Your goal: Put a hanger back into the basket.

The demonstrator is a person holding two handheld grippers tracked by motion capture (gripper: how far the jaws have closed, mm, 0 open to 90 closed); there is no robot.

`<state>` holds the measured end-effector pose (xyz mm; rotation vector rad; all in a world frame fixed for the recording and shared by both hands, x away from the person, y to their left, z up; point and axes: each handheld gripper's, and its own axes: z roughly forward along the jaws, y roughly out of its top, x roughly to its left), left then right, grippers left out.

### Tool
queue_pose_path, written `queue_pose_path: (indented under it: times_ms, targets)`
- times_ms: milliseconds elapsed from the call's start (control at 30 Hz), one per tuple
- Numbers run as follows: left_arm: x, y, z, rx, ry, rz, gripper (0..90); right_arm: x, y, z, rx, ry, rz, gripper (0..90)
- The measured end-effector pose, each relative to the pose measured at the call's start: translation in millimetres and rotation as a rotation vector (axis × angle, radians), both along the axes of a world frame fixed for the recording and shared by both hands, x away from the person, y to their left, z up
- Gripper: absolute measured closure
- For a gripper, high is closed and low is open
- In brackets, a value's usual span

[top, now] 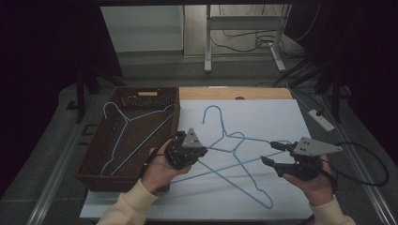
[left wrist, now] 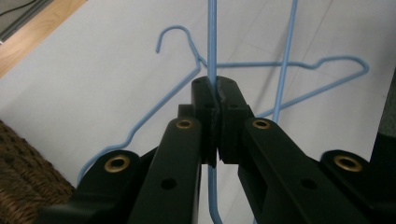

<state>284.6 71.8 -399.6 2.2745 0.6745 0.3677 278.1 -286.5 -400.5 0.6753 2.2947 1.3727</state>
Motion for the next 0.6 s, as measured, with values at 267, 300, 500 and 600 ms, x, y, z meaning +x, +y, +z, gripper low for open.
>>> queue_pose_path:
  times_ms: [267,300,500,600]
  targets:
    - [-1.2,15.0,16.4,-0.096,0.007,0.040,88.5,0.7,-4.5,-6.1,0.000,0.009,-0.013,37.9]
    - [-1.2,16.4,18.6,-0.102,0.003,0.042,88.5,0.6,-4.8,-6.0,0.000,0.009,-0.014,37.9]
    - [0.5,28.9,29.4,-0.188,0.000,0.052,88.6,0.6,-4.9,-9.4,-0.003,0.017,-0.013,38.0]
    - [1.1,33.4,33.5,-0.216,-0.005,0.055,88.6,1.4,-5.0,-11.3,-0.006,0.023,-0.014,38.0]
